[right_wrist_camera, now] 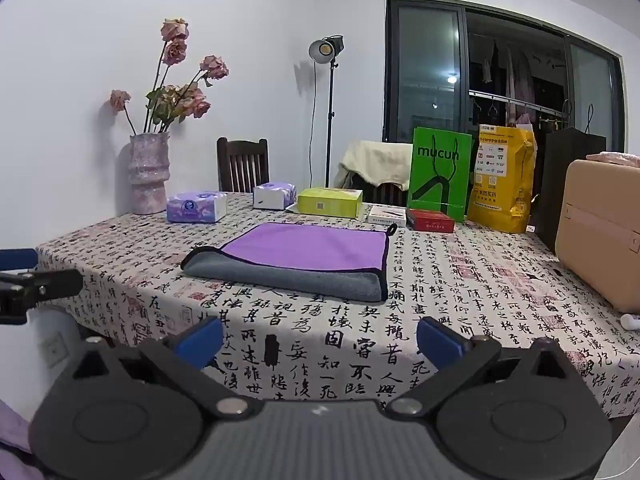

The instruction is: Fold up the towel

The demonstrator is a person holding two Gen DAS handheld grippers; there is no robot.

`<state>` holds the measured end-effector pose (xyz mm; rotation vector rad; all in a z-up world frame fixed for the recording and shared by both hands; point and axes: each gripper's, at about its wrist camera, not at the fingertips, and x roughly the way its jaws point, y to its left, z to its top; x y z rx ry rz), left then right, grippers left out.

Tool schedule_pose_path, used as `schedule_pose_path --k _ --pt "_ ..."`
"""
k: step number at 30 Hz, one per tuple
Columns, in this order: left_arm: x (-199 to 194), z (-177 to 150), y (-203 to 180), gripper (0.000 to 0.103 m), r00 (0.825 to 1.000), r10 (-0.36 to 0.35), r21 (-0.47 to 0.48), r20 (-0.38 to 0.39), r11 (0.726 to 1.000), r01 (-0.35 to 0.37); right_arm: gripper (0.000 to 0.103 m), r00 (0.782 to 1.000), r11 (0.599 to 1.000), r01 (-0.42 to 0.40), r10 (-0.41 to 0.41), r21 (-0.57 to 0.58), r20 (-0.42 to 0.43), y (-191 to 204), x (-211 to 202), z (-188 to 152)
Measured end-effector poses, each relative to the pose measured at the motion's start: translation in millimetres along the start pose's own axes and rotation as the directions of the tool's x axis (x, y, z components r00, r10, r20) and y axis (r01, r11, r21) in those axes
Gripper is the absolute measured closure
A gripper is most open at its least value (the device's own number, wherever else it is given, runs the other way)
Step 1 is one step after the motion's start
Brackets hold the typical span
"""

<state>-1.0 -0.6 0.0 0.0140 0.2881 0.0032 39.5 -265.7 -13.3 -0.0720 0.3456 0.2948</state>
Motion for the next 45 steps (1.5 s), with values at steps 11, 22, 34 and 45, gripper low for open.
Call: schedule_pose_path --k 11,22,34,45 --pt "6.5 2.3 0.2 0.000 1.000 -0.020 0.007 -0.014 1.000 0.020 0.000 1.000 1.000 -0.005 0.005 -0.003 0.000 -1.3 1.3 -0.3" --pt "3.1 4.6 -0.4 0.000 0.999 -0.054 0.018 -0.006 0.998 0.054 0.000 1.000 1.000 -0.006 0.006 0.018 0.017 -8.1 -2.9 5.4" --pt "1.3 7.6 -0.5 0.000 0.999 -0.052 0.018 0.002 0.998 0.052 0.000 0.999 1.000 0.002 -0.003 0.013 0.035 -8.5 -4.6 7.7" --pt "0.4 8.8 0.7 0.000 0.999 -0.051 0.021 0.009 0.998 0.051 0.000 0.999 1.000 0.003 -0.003 0.011 0.044 -9.1 -6.7 7.8"
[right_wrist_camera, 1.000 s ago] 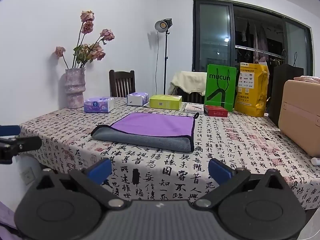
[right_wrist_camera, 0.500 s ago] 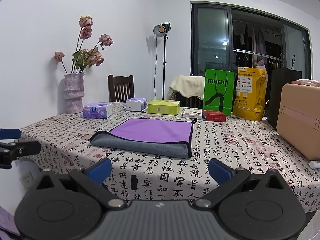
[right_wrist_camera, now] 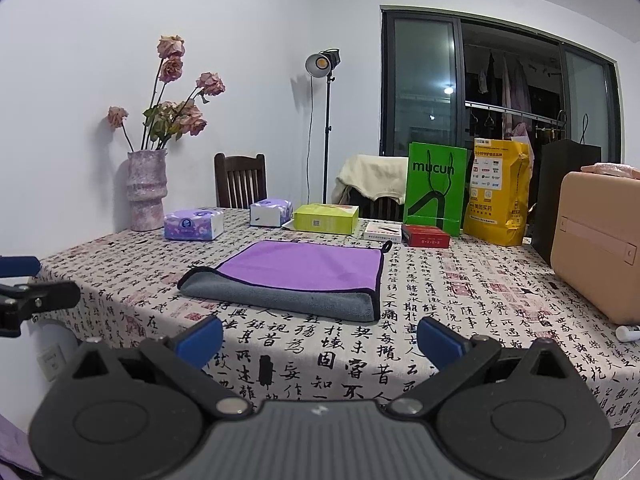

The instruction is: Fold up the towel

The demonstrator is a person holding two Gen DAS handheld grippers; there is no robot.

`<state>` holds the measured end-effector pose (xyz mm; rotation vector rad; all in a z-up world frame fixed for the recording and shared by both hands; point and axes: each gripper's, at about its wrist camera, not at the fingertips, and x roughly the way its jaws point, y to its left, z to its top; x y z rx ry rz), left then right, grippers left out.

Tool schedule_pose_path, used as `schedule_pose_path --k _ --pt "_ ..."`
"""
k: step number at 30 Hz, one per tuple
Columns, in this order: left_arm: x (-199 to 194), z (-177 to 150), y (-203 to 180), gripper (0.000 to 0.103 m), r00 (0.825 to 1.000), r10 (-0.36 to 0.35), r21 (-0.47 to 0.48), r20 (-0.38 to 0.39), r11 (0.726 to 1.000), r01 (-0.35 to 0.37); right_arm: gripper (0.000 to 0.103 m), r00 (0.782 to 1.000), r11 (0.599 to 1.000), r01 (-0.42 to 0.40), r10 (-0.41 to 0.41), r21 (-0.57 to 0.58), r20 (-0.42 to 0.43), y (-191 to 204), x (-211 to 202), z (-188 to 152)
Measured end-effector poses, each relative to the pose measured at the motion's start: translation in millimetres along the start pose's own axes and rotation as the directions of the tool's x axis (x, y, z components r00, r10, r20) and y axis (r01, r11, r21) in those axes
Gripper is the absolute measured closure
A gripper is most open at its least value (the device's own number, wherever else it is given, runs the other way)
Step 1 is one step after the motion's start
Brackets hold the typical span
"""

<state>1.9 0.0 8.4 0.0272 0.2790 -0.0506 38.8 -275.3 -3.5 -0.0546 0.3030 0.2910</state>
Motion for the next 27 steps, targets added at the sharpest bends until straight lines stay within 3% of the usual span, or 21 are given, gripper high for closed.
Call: schedule_pose_path --k 27 --pt "-0.1 0.5 1.6 0.000 1.000 -0.002 0.003 0.001 1.000 0.002 0.000 1.000 1.000 0.005 -0.005 0.003 0.000 -2.1 -1.4 -0.4"
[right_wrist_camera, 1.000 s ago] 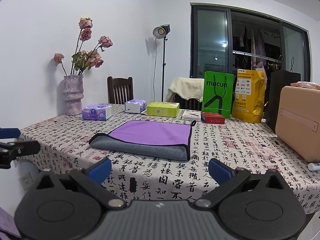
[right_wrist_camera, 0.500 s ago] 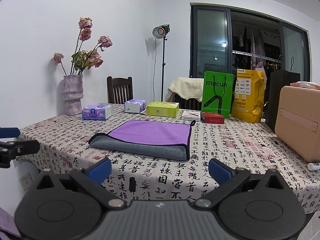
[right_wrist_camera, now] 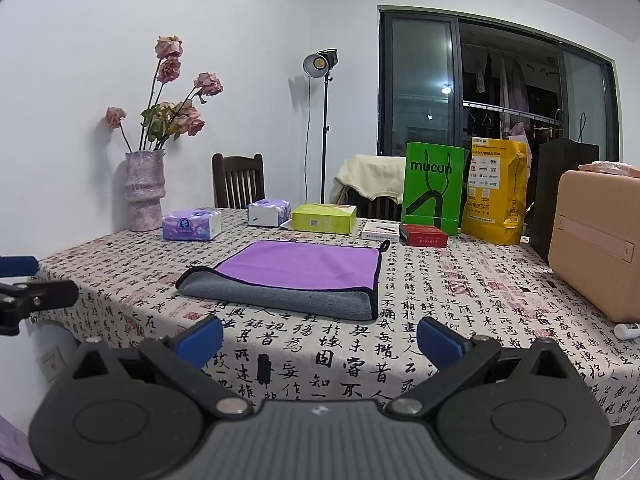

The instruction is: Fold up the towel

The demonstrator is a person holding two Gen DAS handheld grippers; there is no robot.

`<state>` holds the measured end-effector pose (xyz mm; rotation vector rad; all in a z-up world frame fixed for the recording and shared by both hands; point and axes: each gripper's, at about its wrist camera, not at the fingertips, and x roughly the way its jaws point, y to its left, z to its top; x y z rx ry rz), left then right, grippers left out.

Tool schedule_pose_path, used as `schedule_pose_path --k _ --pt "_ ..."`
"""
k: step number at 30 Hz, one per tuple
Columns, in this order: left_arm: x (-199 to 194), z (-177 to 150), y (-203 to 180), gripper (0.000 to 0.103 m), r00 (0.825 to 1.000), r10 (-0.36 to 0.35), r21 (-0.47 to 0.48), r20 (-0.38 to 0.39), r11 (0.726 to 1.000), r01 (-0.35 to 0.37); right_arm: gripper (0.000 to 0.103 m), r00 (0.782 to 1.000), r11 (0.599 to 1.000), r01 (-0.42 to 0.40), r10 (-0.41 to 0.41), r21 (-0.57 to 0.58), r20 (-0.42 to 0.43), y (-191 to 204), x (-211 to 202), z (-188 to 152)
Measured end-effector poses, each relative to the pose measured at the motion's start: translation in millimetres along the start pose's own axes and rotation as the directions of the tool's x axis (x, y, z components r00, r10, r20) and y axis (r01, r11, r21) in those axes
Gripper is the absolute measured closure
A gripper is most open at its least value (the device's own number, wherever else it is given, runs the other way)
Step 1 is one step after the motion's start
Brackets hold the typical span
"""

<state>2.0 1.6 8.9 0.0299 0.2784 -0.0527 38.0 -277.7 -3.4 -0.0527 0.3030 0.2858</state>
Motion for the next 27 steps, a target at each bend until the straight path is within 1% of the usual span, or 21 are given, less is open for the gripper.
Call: schedule_pose_path --k 27 --pt "0.7 -1.4 2.9 0.000 1.000 0.000 -0.006 -0.004 1.000 0.000 0.000 1.000 1.000 0.001 -0.001 0.006 0.000 -1.5 -0.3 0.3"
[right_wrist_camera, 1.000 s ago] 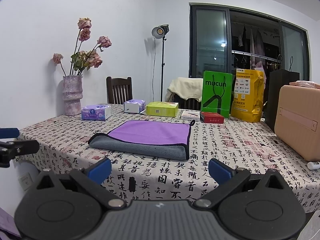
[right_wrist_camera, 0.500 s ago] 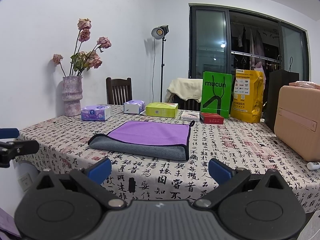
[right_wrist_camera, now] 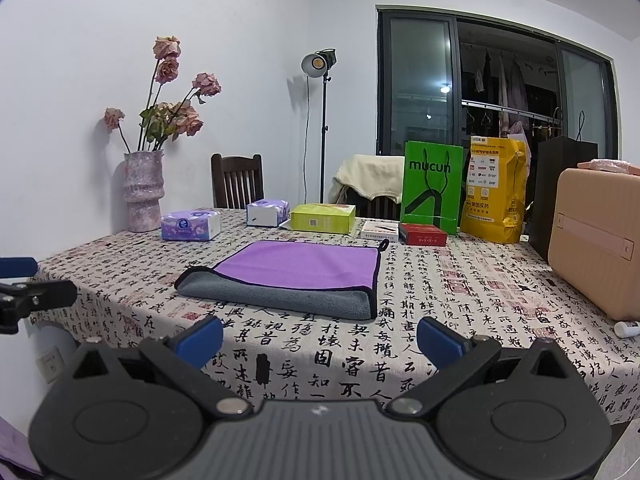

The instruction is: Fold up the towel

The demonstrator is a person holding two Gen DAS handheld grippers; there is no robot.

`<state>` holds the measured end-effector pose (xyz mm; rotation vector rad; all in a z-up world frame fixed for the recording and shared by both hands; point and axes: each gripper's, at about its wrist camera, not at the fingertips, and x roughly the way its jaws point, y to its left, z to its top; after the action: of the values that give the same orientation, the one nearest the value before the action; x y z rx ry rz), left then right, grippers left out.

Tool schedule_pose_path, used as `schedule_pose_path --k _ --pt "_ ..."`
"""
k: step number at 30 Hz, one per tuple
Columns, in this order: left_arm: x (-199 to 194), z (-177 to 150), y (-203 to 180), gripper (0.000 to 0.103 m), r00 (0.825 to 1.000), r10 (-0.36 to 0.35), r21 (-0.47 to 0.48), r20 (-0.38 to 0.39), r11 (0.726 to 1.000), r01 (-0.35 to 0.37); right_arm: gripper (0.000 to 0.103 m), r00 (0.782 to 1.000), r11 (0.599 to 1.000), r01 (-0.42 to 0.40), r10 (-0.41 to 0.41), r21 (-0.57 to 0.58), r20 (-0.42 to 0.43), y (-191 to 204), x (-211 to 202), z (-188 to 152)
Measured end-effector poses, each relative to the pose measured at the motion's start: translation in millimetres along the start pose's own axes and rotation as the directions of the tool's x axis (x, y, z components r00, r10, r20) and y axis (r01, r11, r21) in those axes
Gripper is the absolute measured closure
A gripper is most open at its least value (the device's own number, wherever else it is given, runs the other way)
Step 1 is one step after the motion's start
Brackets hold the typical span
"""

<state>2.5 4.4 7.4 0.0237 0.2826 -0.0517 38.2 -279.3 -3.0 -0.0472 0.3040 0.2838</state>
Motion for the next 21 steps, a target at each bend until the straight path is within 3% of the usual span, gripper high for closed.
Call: schedule_pose_path --k 13,21 --pt "18.1 3.9 7.4 0.000 1.000 0.018 0.040 0.024 0.999 -0.019 0.000 0.999 1.000 0.012 -0.012 0.004 0.032 -10.1 8.1 -0.9" --pt "47.7 -0.5 15.3 0.000 1.000 0.015 0.026 -0.017 1.000 -0.014 0.000 0.999 1.000 0.016 -0.017 0.018 0.044 -21.6 32.6 -5.6"
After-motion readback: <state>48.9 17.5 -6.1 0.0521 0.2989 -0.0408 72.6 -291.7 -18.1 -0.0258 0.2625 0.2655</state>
